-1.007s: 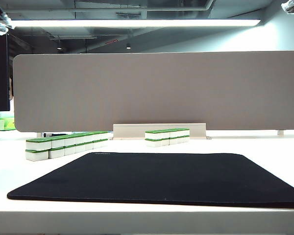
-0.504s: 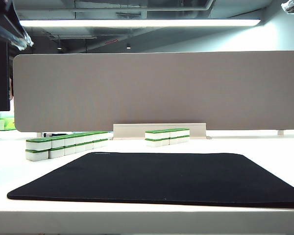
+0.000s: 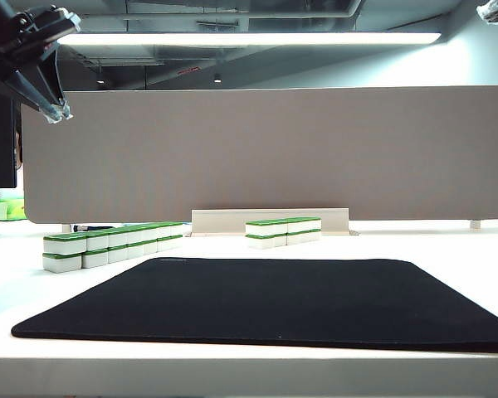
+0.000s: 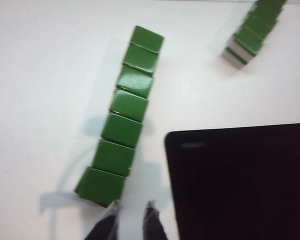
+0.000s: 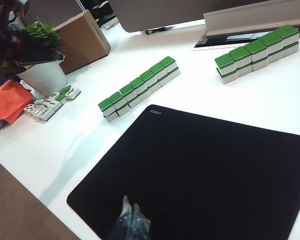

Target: Take a mahjong tile from the mahjong wall and then place it on the table close to you.

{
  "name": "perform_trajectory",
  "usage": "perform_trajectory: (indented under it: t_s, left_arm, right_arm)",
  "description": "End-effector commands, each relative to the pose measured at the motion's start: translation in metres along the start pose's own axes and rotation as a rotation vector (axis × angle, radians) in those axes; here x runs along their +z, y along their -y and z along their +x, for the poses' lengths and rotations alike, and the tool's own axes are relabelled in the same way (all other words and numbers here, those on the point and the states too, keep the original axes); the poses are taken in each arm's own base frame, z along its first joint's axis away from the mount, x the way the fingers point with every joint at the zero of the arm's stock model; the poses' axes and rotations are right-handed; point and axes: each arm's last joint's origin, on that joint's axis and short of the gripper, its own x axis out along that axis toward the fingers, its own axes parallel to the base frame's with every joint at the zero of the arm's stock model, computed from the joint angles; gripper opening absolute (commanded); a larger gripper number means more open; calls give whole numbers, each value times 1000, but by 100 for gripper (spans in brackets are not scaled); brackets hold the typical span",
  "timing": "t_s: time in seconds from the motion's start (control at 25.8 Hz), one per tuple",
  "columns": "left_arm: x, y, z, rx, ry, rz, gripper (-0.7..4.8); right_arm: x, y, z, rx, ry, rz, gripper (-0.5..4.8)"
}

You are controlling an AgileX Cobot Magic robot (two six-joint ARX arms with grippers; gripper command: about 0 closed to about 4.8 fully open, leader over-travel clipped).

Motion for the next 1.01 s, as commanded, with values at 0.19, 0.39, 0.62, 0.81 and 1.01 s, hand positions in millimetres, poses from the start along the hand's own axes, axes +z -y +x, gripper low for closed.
perform_trajectory:
  t_s: [0.19,0.39,0.62,0.81,1.01]
  left_arm:
    - [22,-5,7,130,-75,45,77]
    - [30,-10,19,175,-182,58,173]
    - [35,-12,48,144,-270,106,252]
    - [29,-7,69,111,-331,198,281]
    - [19,-5,87,121,-430,264,350]
  right_arm:
    - [3,-2,-1,5,17,-18,-1]
    - [3,-2,-1,6,17,-18,-1]
    - [3,-2,-1,6,17,-18,-1]
    - [3,-2,-1,6,17,-18,-1]
    - [3,-2,-1,2,18,-18,-1]
